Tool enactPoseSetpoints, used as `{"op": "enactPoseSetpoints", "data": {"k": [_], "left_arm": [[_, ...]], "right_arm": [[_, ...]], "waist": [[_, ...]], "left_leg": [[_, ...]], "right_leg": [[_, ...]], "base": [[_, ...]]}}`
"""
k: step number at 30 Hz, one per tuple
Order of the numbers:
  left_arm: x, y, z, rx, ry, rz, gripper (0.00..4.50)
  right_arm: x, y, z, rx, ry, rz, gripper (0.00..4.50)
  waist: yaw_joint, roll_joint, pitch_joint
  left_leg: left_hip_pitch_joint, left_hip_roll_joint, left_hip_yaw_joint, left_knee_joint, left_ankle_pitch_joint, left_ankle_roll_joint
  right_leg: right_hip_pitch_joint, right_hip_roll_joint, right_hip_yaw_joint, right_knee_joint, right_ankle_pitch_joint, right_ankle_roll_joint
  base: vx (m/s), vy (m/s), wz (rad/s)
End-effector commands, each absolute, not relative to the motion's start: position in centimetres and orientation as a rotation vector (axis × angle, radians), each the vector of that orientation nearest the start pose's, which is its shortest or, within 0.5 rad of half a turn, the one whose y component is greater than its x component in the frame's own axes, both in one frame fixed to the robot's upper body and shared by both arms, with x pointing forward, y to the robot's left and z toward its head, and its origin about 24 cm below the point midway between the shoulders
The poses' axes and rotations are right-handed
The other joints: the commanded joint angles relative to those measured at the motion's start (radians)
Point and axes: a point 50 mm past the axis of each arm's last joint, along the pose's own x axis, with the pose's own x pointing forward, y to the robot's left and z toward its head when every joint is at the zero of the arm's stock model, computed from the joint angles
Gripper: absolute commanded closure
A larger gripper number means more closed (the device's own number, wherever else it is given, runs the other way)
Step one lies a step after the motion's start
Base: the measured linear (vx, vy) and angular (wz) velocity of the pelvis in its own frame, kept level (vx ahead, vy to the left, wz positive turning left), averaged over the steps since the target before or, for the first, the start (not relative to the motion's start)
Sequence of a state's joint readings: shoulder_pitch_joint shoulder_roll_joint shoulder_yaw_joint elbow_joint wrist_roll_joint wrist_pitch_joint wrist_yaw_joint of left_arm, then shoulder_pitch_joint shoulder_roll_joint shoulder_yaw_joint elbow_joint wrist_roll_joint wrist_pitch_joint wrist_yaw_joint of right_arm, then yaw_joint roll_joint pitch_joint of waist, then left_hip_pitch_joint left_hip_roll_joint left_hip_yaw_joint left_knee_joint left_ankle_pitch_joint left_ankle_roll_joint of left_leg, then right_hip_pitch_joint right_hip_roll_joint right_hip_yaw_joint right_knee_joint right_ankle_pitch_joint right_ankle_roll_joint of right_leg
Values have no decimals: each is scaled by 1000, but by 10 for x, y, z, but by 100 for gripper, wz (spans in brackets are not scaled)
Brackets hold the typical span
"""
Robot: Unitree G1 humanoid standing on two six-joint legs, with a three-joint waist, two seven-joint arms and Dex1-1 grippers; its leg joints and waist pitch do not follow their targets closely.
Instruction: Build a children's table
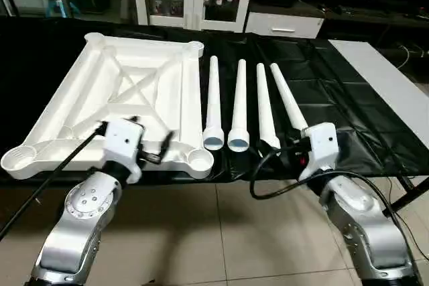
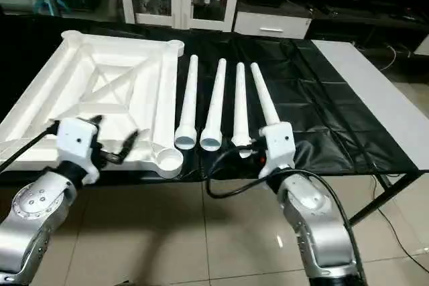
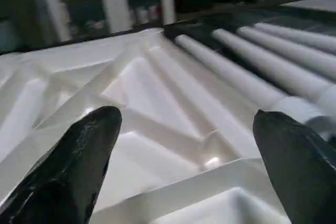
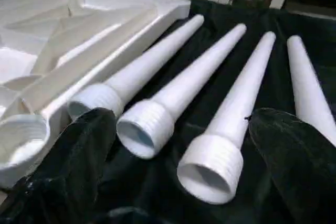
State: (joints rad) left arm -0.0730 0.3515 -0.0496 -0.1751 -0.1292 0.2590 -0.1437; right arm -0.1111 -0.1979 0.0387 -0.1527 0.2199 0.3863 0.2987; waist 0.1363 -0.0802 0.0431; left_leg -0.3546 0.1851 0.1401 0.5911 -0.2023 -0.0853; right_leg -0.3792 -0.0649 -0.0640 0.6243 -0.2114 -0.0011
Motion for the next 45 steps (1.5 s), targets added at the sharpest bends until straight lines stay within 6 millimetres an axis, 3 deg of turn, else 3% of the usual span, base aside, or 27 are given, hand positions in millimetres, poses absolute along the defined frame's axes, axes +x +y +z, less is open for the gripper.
{"op": "enactPoseSetpoints", "data": {"k": [1, 4, 7, 9, 10, 11, 12, 13, 15, 16, 18, 20, 22, 23, 24, 25, 28, 29, 30, 32, 33, 34, 36, 37, 40, 43, 45], "left_arm": [[264, 181, 82, 234, 44, -182, 0], [267, 172, 82, 237, 40, -181, 0], [268, 165, 83, 244, 38, -211, 0], [269, 163, 84, 252, 37, -219, 0], [269, 160, 84, 250, 35, -233, 0], [269, 157, 83, 254, 34, -254, 0], [270, 152, 81, 259, 41, -284, 0], [270, 152, 81, 259, 42, -285, 0], [270, 151, 80, 264, 46, -288, 0], [272, 149, 80, 260, 45, -290, 0], [272, 148, 81, 259, 42, -293, 0], [274, 145, 82, 259, 39, -304, 0], [274, 143, 82, 262, 39, -310, 0], [275, 142, 82, 258, 40, -317, 0], [276, 142, 82, 255, 41, -321, 0], [276, 142, 82, 255, 42, -321, 0], [276, 142, 82, 255, 44, -321, 0], [277, 143, 82, 254, 44, -319, 0], [277, 144, 82, 255, 44, -318, 0], [278, 144, 82, 256, 43, -318, 0], [278, 145, 83, 258, 42, -317, 0], [278, 145, 83, 258, 42, -317, 0], [279, 146, 83, 261, 42, -311, 0], [279, 147, 83, 262, 43, -308, 0], [279, 149, 84, 262, 43, -301, 0], [279, 150, 86, 260, 39, -298, 0], [279, 151, 87, 259, 36, -294, 0]], "right_arm": [[271, -147, 75, 16, 110, 383, 4], [270, -142, 74, 4, 110, 404, 4], [270, -144, 74, -12, 112, 396, 4], [271, -145, 74, -21, 114, 385, 4], [272, -148, 71, -40, 136, 358, 4], [274, -152, 68, -105, 157, 346, 4], [275, -158, 66, -139, 163, 320, 4], [275, -158, 66, -140, 163, 317, 4], [276, -160, 67, -135, 158, 310, 4], [275, -162, 70, -123, 147, 298, 4], [273, -164, 70, -119, 144, 298, 4], [271, -168, 70, -114, 145, 293, 4], [271, -170, 69, -114, 146, 286, 4], [272, -173, 70, -115, 144, 271, 4], [273, -175, 71, -116, 141, 261, 4], [273, -175, 72, -115, 140, 260, 4], [273, -177, 75, -107, 131, 258, 4], [273, -176, 77, -99, 125, 266, 4], [273, -175, 78, -97, 119, 274, 4], [273, -172, 79, -92, 115, 303, 4], [273, -169, 79, -90, 111, 318, 4], [273, -169, 79, -90, 111, 318, 4], [275, -165, 80, -66, 102, 333, 4], [275, -164, 81, -59, 97, 334, 4], [276, -161, 82, -41, 86, 333, 4], [277, -160, 82, -30, 90, 329, 4], [277, -159, 81, -29, 92, 328, 4]], "waist": [[2, 22, -52], [-6, 29, -52], [6, 49, -27], [6, 48, -12], [-4, 57, -12], [-9, 59, -1], [-8, 56, -4], [-7, 52, -7], [10, 42, -33], [15, 45, -42], [10, 37, -64], [5, 50, -73], [-13, 44, -77], [-18, 47, -77], [-15, 40, -76], [-3, 29, -80], [19, 28, -96], [30, 35, -103], [28, 20, -84], [45, 24, -74], [46, 12, -66], [42, 34, -62], [26, 29, -43], [26, 29, -43], [18, 27, -33], [7, 34, -21], [-1, 46, -21]], "left_leg": [[-39, 11, -54, -79, -124, 129], [-49, -5, -89, -59, -30, 230], [-31, 0, -94, -88, -466, 106], [-5, 2, -83, -92, -632, 41], [131, 62, -76, -75, -778, -33], [98, 74, -77, -122, -832, -61], [100, 67, -61, -129, -834, -67], [93, 58, -52, -128, -793, -61], [27, 28, -8, -115, -460, -1], [15, 26, -3, -112, -357, 17], [16, 20, 0, -93, -106, 76], [38, 18, -6, -83, -36, 103], [70, 25, -28, -67, 71, 203], [78, 25, -29, -43, 168, 308], [65, 21, -23, -33, 211, 322], [23, -4, -9, -8, 328, 313], [-7, -10, -10, 18, 508, 178], [57, 38, 21, 29, 522, 51], [9, 22, 45, 13, 458, -27], [19, 24, 55, -5, 160, -122], [-2, 18, 33, -21, 81, -106], [13, 30, 25, -35, -76, -93], [13, 38, 14, -57, -248, -91], [13, 38, 14, -57, -248, -91], [21, 39, 6, -77, -384, -80], [65, 38, -2, -85, -600, -83], [84, 37, -7, -93, -672, -71]], "right_leg": [[66, -96, -6, -77, -130, -87], [85, -90, -57, -75, -48, -174], [110, -98, -85, -113, -445, -134], [118, -101, -82, -141, -614, -123], [37, -84, -55, -144, -562, -135], [65, -55, -42, -113, -460, -111], [67, -63, -28, -112, -433, -103], [76, -71, -19, -122, -438, -102], [147, -100, 15, -143, -400, -88], [161, -97, 16, -141, -346, -74], [160, -66, 3, -105, -81, -52], [144, -50, -3, -85, 31, -50], [117, -31, -13, -52, 145, -53], [95, -40, -7, -41, 169, -72], [95, -47, 3, -36, 211, -85], [113, -46, 21, -20, 357, -94], [103, -23, 39, 35, 762, -42], [40, -5, 75, 48, 709, -39], [57, 12, 96, 45, 696, -30], [39, 3, 113, 19, 532, -2], [57, -15, 97, 10, 479, 4], [44, -37, 93, -12, 311, 18], [41, -50, 93, -40, -30, -2], [41, -50, 93, -40, -30, -2], [28, -62, 91, -75, -404, -16], [19, -64, 59, -120, -665, -1], [39, -55, 30, -139, -676, -12]], "base": [[1, -6, 42], [26, 0, 57], [28, 10, 58], [37, 6, 68], [33, -1, 53], [38, 12, 22], [38, 12, 22], [59, 20, 2], [69, 16, -10], [74, 19, -12], [90, 22, -7], [137, 17, 0], [143, 3, 2], [90, -19, 4], [90, -19, 4], [67, -25, 6], [0, 0, 0], [-44, -22, -21], [-44, -22, -21], [-94, -26, -37], [-107, -29, -32], [-124, -60, -6], [-133, -46, 0], [-134, -13, -7], [-123, -2, -9], [-100, 14, -7], [0, 0, 0]]}}
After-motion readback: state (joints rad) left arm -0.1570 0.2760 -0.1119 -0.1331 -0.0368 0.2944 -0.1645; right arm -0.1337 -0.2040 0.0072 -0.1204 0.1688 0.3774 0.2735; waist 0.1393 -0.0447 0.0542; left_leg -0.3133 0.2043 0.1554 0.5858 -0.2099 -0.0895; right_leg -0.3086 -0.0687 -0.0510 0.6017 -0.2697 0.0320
